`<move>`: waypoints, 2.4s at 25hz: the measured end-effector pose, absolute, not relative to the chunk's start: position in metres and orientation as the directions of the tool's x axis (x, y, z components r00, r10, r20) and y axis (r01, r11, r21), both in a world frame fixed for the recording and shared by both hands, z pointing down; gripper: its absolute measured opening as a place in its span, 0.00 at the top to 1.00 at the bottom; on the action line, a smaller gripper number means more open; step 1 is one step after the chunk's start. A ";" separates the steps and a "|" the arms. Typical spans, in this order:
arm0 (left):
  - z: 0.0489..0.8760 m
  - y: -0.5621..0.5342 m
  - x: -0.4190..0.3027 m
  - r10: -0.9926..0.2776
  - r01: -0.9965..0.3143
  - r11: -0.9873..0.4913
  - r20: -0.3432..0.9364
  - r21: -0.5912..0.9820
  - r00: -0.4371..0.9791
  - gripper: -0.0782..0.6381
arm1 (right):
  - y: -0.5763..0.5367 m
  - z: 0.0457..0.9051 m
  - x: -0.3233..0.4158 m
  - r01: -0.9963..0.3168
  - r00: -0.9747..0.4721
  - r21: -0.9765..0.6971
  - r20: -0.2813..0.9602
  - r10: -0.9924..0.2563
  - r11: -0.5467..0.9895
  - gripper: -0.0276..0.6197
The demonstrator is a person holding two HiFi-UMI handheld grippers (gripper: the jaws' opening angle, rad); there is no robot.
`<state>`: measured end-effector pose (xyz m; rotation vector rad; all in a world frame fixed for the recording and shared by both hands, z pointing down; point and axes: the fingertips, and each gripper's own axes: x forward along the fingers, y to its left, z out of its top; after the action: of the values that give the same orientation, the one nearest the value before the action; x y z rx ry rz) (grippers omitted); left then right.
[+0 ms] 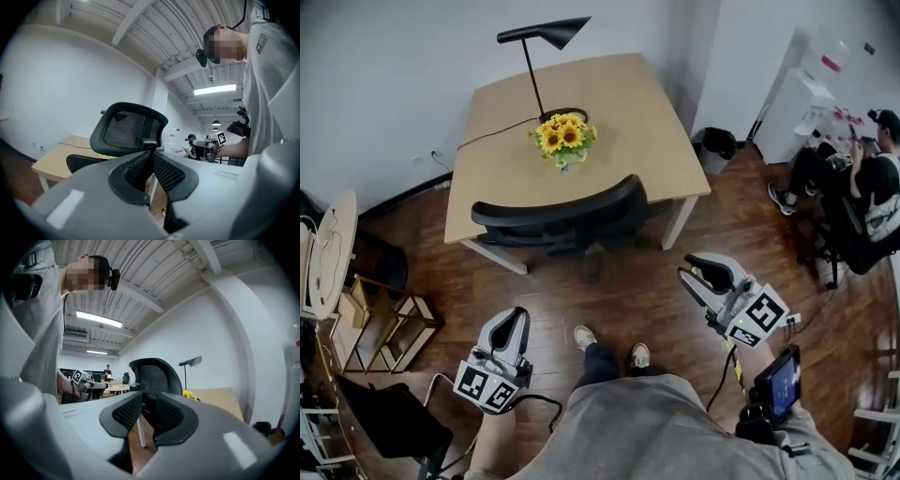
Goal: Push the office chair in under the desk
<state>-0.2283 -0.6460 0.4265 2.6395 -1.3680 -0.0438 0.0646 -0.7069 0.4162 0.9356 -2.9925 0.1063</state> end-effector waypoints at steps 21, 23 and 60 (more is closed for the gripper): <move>0.425 -0.519 -0.212 -0.765 -0.763 -0.626 0.067 0.158 0.641 0.89 | -0.540 0.420 -0.012 -0.581 -0.814 -0.062 0.065 -0.577 0.812 0.90; 0.426 -0.510 -0.212 -0.761 -0.762 -0.628 0.075 0.159 0.644 0.89 | -0.528 0.421 -0.014 -0.593 -0.805 -0.064 0.073 -0.589 0.803 0.91; 0.434 -0.514 -0.163 -0.749 -0.755 -0.641 0.102 0.143 0.655 0.89 | -0.514 0.444 -0.005 -0.665 -0.743 -0.079 0.168 -0.648 0.743 0.95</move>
<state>-0.1629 -0.5144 0.4344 2.6982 -1.2367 0.0500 -0.0046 -0.5143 0.4444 1.0637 -2.8106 0.2017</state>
